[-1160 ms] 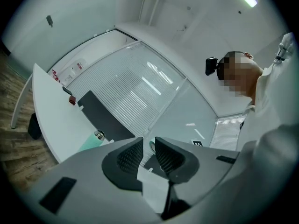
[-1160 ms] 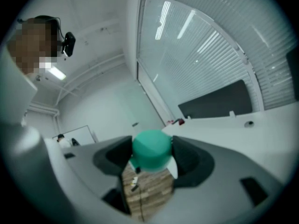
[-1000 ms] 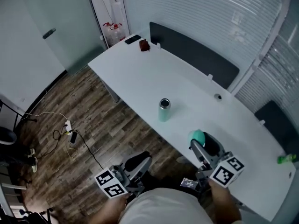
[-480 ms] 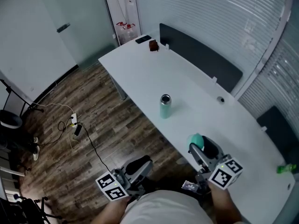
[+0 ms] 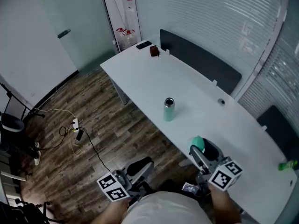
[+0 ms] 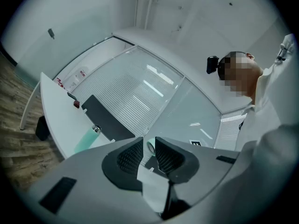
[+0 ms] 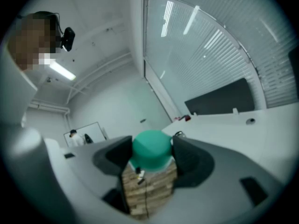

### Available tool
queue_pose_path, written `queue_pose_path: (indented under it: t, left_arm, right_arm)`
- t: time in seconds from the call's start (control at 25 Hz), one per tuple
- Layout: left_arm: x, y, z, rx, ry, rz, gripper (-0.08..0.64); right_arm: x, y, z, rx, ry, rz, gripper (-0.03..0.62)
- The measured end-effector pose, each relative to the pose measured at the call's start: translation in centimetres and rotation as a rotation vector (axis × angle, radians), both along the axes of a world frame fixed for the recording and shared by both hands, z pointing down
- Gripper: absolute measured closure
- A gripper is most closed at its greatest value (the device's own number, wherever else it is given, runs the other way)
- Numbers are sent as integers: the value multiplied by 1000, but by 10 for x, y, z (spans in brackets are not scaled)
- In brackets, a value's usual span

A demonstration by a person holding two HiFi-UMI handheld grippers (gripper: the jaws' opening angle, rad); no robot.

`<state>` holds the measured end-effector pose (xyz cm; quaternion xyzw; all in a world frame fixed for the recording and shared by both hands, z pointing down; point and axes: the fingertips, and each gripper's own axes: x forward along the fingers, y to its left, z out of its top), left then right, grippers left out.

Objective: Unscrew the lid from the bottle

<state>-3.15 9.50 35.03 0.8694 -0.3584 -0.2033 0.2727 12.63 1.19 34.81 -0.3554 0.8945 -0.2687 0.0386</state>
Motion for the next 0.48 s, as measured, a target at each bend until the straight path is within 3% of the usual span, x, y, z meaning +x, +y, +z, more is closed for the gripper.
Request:
queue_pose_path:
  t: [0.48]
  left_arm:
    - [-26, 17, 1, -15, 7, 25, 471]
  right_arm:
    - [-22, 20, -2, -6, 11, 37, 313]
